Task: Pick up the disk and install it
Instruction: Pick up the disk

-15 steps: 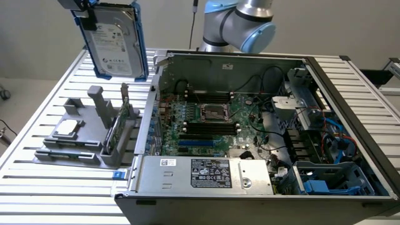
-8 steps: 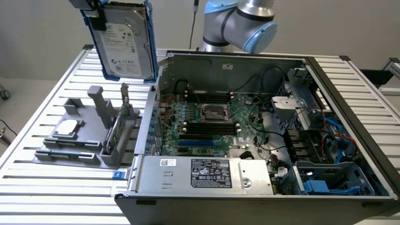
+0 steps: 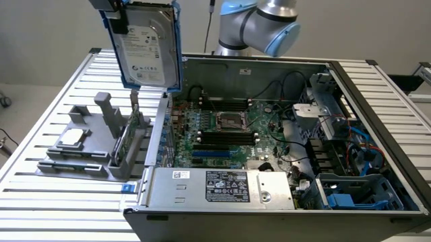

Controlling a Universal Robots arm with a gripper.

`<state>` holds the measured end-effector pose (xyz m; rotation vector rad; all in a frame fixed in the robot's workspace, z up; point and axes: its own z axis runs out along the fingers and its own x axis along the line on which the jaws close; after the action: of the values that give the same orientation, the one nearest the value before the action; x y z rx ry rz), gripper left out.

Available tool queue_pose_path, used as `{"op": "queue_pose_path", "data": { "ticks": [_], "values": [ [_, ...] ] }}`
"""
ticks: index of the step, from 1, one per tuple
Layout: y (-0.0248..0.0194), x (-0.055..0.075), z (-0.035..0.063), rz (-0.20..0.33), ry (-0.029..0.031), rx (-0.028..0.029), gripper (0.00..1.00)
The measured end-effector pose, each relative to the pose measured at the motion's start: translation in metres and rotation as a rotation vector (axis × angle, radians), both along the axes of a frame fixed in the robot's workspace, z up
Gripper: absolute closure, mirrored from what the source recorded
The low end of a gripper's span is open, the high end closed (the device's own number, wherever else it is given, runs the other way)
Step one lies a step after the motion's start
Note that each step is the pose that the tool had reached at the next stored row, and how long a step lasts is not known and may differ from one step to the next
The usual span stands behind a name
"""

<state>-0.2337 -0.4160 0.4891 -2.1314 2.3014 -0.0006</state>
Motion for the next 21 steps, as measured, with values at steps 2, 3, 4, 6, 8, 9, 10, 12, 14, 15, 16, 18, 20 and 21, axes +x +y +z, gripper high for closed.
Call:
{"op": "queue_pose_path", "data": {
  "ticks": [2,3,4,6,8,9,10,12,14,15,16,18,20,21],
  "values": [
    [-0.0038,0.007,0.0014,0.000,-0.0001,0.0008,0.67],
    [-0.0057,0.010,0.0021,0.000,-0.0001,0.0011,0.67],
    [-0.0075,0.013,0.0026,0.000,-0.0001,0.0015,0.67],
    [-0.0116,0.020,0.0036,0.000,-0.0001,0.0021,0.67],
    [-0.0157,0.027,0.0042,0.000,-0.0002,0.0024,0.67],
    [-0.0178,0.030,0.0045,0.000,-0.0001,0.0025,0.67],
    [-0.0200,0.034,0.0047,0.000,-0.0001,0.0026,0.67],
    [-0.0245,0.042,0.0050,0.000,0.0000,0.0027,0.67],
    [-0.0291,0.049,0.0051,0.000,-0.0001,0.0027,0.67],
    [-0.0315,0.053,0.0052,0.000,-0.0001,0.0027,0.67],
    [-0.0338,0.057,0.0053,0.000,-0.0001,0.0028,0.67],
    [-0.0386,0.064,0.0054,0.000,-0.0001,0.0028,0.67],
    [-0.0433,0.072,0.0056,0.000,-0.0001,0.0028,0.67],
    [-0.0457,0.076,0.0056,0.000,-0.0001,0.0028,0.67]
  ]
}}
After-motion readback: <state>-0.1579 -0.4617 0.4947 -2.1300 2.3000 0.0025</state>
